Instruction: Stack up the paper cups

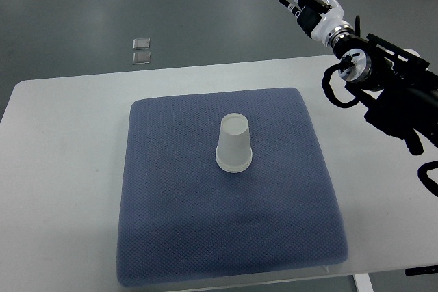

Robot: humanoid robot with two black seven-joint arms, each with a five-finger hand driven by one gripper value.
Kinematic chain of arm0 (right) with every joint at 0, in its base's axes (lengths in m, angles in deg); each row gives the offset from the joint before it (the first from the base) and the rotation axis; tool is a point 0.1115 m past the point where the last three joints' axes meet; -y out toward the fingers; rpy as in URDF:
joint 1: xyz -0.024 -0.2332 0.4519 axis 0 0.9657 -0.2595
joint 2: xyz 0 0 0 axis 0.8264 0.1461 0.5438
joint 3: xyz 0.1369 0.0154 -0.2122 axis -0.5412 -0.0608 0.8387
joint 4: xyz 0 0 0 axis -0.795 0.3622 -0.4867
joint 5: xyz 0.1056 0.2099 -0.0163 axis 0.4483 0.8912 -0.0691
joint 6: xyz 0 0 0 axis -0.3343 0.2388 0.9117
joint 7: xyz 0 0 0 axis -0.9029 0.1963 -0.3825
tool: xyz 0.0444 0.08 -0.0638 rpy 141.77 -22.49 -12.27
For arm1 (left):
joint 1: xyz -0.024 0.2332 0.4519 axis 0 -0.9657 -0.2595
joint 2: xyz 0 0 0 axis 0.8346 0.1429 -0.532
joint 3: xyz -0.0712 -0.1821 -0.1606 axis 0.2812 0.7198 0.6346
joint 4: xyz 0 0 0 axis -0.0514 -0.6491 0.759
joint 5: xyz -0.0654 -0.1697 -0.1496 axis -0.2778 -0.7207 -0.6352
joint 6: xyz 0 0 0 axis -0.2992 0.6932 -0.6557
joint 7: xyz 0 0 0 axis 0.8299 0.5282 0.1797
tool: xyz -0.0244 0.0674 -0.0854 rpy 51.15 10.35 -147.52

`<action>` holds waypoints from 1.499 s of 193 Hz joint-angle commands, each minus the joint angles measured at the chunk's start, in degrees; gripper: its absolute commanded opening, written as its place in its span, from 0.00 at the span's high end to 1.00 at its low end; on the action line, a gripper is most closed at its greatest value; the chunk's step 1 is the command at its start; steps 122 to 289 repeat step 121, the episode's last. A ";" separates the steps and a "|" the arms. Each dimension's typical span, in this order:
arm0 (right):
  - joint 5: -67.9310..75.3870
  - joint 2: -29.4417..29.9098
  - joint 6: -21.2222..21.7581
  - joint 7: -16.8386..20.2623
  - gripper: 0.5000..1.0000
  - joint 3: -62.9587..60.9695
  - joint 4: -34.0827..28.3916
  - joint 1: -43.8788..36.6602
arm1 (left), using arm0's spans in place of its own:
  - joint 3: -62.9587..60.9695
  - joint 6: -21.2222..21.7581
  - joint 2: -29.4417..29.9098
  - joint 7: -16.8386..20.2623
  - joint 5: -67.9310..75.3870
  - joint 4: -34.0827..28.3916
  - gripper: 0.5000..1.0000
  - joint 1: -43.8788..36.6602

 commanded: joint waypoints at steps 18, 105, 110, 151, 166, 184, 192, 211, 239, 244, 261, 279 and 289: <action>0.00 0.92 -0.37 -0.70 0.17 -2.65 0.15 2.90 | 0.00 0.00 0.00 0.00 -0.02 0.00 0.00 0.00; -0.52 2.06 0.16 -3.78 0.17 -2.21 1.12 4.22 | 0.00 0.00 0.00 0.00 -0.02 0.00 0.00 0.00; -0.52 2.06 0.16 -3.86 0.17 -2.21 1.12 4.22 | 0.00 0.00 0.00 0.00 -0.02 0.00 0.00 0.00; -0.52 2.06 0.16 -3.86 0.17 -2.38 1.12 4.40 | 0.00 0.00 0.00 0.00 -0.02 0.00 0.00 0.00; -0.52 2.06 0.16 -3.86 0.17 -2.38 1.12 4.40 | 0.00 0.00 0.00 0.00 -0.02 0.00 0.00 0.00; -0.52 2.06 0.16 -3.86 0.17 -2.38 1.12 4.40 | 0.00 0.00 0.00 0.00 -0.02 0.00 0.00 0.00; -0.52 2.06 0.16 -3.86 0.17 -2.38 1.12 4.40 | 0.00 0.00 0.00 0.00 -0.02 0.00 0.00 0.00; -0.52 2.06 0.16 -3.86 0.17 -2.38 1.12 4.40 | 0.00 0.00 0.00 0.00 -0.02 0.00 0.00 0.00; -0.52 2.06 0.16 -3.86 0.17 -2.38 1.12 4.40 | 0.00 0.00 0.00 0.00 -0.02 0.00 0.00 0.00; -0.52 2.06 0.16 -3.86 0.17 -2.38 1.12 4.40 | 0.00 0.00 0.00 0.00 -0.02 0.00 0.00 0.00; -0.52 2.06 0.16 -3.86 0.17 -2.38 1.12 4.40 | 0.00 0.00 0.00 0.00 -0.02 0.00 0.00 0.00; -0.52 2.06 0.16 -3.86 0.17 -2.38 1.12 4.40 | 0.00 0.00 0.00 0.00 -0.02 0.00 0.00 0.00; -0.52 2.06 0.16 -3.86 0.17 -2.38 1.12 4.40 | 0.00 0.00 0.00 0.00 -0.02 0.00 0.00 0.00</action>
